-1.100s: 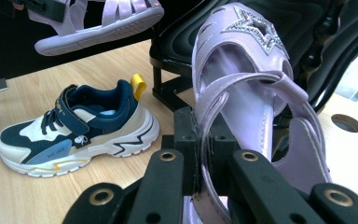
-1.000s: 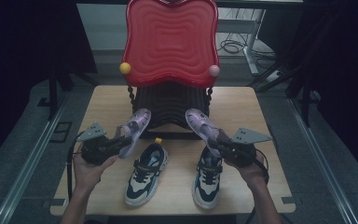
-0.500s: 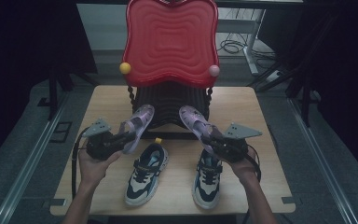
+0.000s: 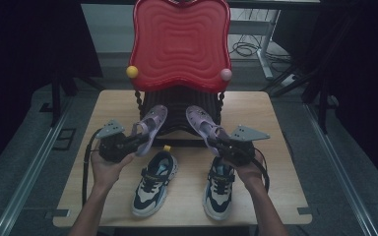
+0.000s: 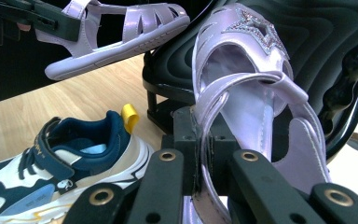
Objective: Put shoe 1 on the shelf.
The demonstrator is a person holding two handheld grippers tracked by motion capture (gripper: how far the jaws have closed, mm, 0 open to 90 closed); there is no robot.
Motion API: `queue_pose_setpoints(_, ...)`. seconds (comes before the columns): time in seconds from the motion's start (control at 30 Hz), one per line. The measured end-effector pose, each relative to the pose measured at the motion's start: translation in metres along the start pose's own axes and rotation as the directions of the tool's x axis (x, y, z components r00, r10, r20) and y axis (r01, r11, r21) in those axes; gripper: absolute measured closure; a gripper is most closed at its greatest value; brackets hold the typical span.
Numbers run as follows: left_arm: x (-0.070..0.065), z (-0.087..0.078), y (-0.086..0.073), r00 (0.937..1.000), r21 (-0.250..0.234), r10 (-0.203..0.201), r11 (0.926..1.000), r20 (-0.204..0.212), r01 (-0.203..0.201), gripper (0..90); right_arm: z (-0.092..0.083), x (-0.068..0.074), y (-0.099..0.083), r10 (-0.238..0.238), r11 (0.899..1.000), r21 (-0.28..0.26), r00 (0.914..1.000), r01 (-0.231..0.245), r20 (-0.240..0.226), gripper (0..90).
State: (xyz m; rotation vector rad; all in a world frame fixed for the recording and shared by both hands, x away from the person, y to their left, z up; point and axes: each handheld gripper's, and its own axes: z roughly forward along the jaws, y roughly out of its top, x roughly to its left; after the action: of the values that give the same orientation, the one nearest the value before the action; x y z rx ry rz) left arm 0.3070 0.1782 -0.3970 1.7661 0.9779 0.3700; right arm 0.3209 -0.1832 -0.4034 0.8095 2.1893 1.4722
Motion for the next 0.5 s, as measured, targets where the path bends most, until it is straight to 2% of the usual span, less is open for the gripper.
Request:
queue_pose_setpoints(0.27, 0.003, 0.006, 0.007, 1.0000, -0.008, 0.006, 0.9999, -0.007, -0.006, 86.2, 0.007, -0.001, 0.002, 0.009, 1.000, -0.014, 0.9995, -0.008, 0.029, 85.2)
queue_pose_setpoints(0.33, 0.003, 0.009, 0.011, 0.9994, -0.005, 0.028, 0.9996, -0.022, -0.028, 86.2, 0.010, -0.002, 0.003, 0.014, 1.000, -0.021, 0.9989, -0.013, 0.045, 85.2)
queue_pose_setpoints(0.5, 0.002, 0.016, 0.016, 0.9993, -0.014, 0.033, 0.9994, -0.018, -0.033, 86.2, 0.015, -0.004, 0.006, 0.024, 0.999, -0.028, 0.9983, -0.023, 0.054, 85.2)
